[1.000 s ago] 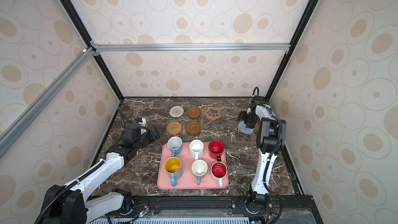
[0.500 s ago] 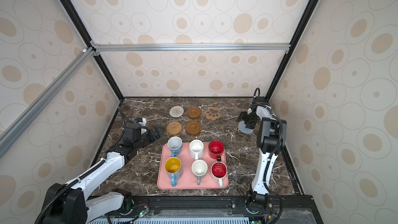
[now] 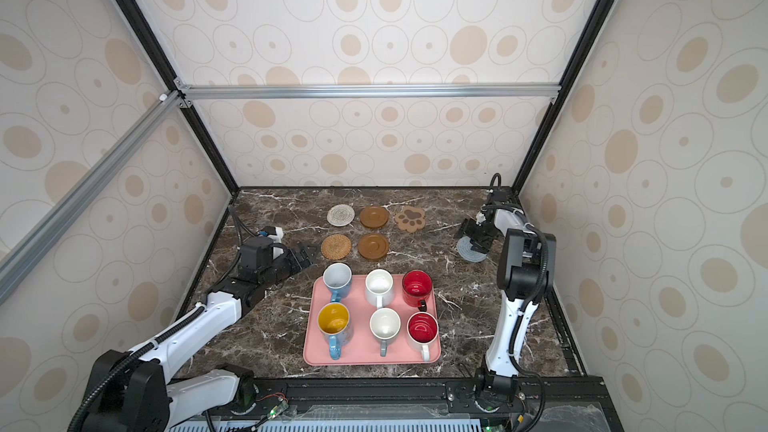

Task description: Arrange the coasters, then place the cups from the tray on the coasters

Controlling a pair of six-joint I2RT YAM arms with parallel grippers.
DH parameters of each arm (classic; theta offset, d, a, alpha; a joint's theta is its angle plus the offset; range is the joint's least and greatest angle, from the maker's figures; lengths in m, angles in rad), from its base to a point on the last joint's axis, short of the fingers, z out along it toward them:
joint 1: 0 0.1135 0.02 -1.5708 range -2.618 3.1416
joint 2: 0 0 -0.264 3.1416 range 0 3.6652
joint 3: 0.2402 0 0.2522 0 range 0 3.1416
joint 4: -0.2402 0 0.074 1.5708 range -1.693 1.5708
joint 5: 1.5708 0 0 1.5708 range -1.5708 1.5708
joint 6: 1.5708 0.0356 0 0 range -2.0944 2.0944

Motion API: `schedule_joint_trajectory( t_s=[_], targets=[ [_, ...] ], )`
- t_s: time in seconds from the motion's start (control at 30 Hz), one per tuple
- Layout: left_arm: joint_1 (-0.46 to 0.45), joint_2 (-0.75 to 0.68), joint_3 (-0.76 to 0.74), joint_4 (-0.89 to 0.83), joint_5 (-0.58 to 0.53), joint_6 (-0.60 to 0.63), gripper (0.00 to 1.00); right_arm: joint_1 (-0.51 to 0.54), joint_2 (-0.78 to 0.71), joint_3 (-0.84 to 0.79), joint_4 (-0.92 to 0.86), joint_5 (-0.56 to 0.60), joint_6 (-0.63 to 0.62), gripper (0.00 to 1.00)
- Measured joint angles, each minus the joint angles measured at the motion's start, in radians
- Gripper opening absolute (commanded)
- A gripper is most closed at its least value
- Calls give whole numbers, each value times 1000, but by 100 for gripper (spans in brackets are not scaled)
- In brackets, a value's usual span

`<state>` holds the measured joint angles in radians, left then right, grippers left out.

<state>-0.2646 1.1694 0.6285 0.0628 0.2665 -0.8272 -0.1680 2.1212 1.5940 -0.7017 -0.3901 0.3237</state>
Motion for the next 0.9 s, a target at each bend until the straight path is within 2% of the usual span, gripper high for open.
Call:
schedule_joint_trajectory(
  t_s=[0.53,0.9],
  targets=[
    [0,18,0,5,16,0,100,32,-37,-56,8,-6,12,78],
    [0,18,-2,5,16,0,100,97,-44,-68,7,-24,39,78]
  ],
)
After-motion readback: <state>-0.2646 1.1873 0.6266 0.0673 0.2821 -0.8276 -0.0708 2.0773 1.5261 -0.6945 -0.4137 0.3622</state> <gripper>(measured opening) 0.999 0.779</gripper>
